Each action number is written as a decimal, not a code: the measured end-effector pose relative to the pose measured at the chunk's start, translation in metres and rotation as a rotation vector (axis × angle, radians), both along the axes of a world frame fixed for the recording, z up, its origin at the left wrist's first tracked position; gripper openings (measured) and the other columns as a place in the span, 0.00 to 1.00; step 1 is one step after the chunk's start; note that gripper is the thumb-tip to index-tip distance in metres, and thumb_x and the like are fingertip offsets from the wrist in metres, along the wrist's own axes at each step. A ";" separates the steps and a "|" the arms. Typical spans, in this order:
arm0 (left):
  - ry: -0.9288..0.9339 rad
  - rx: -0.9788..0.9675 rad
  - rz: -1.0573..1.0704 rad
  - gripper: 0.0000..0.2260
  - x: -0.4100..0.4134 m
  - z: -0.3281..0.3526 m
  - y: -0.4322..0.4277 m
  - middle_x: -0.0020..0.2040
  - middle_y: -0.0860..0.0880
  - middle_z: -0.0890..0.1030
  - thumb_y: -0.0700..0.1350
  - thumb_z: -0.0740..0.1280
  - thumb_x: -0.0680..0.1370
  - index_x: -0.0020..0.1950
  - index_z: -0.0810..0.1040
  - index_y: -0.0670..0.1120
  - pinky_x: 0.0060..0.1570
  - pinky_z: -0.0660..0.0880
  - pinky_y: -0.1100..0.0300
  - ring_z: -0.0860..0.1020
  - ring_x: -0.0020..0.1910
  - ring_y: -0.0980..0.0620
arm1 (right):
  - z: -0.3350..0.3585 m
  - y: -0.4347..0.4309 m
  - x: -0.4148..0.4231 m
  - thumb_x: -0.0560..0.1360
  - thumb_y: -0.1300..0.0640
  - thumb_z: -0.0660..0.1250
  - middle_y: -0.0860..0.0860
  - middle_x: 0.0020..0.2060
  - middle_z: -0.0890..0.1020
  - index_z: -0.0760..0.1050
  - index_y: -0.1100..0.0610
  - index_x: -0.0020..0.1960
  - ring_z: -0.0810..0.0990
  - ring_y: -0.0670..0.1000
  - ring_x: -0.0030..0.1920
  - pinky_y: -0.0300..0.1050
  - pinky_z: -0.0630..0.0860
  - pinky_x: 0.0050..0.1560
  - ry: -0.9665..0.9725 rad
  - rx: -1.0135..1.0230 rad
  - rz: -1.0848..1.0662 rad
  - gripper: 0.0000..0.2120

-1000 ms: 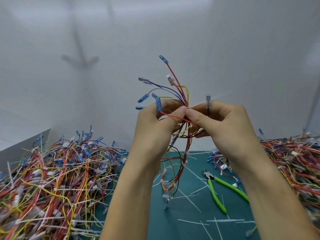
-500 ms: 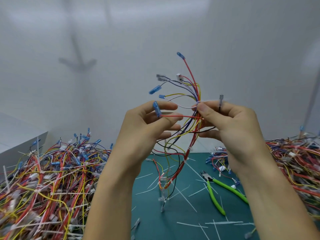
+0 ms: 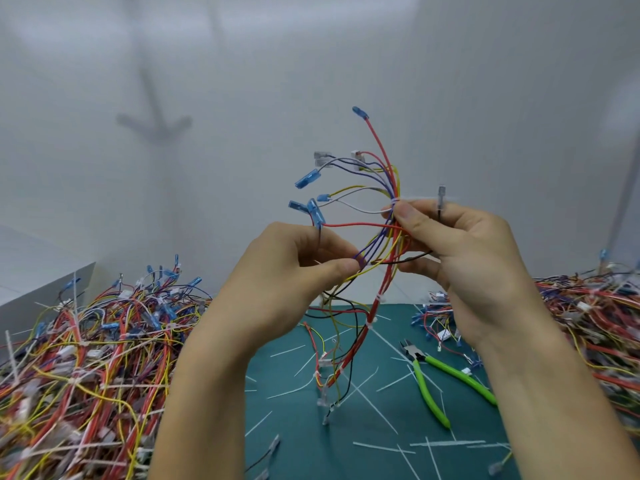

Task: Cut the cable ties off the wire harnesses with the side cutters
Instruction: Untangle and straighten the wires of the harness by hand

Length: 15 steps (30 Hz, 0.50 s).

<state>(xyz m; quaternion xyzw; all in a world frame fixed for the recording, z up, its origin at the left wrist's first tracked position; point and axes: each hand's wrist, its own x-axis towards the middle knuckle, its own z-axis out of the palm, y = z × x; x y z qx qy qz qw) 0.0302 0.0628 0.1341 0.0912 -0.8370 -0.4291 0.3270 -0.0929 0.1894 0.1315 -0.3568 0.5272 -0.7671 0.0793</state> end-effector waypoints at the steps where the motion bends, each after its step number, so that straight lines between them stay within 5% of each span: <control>1: 0.000 -0.005 0.013 0.03 0.000 0.000 0.000 0.38 0.53 0.86 0.43 0.73 0.74 0.41 0.85 0.50 0.40 0.77 0.68 0.80 0.35 0.63 | 0.000 0.000 0.000 0.75 0.58 0.71 0.52 0.36 0.86 0.84 0.55 0.43 0.82 0.47 0.34 0.37 0.78 0.31 0.002 0.003 0.003 0.05; 10: 0.114 -0.020 0.060 0.03 0.010 0.005 -0.003 0.37 0.52 0.85 0.43 0.76 0.71 0.43 0.85 0.50 0.36 0.75 0.71 0.80 0.34 0.61 | 0.001 0.002 0.000 0.74 0.57 0.71 0.51 0.36 0.86 0.84 0.56 0.42 0.83 0.47 0.34 0.37 0.77 0.30 -0.001 0.010 0.020 0.04; 15: 0.107 -0.062 0.143 0.11 0.019 0.005 -0.012 0.47 0.59 0.85 0.50 0.77 0.68 0.49 0.84 0.54 0.44 0.75 0.72 0.81 0.47 0.61 | 0.003 0.005 -0.001 0.74 0.58 0.71 0.51 0.36 0.86 0.85 0.55 0.39 0.82 0.46 0.33 0.36 0.77 0.29 -0.048 -0.033 0.026 0.07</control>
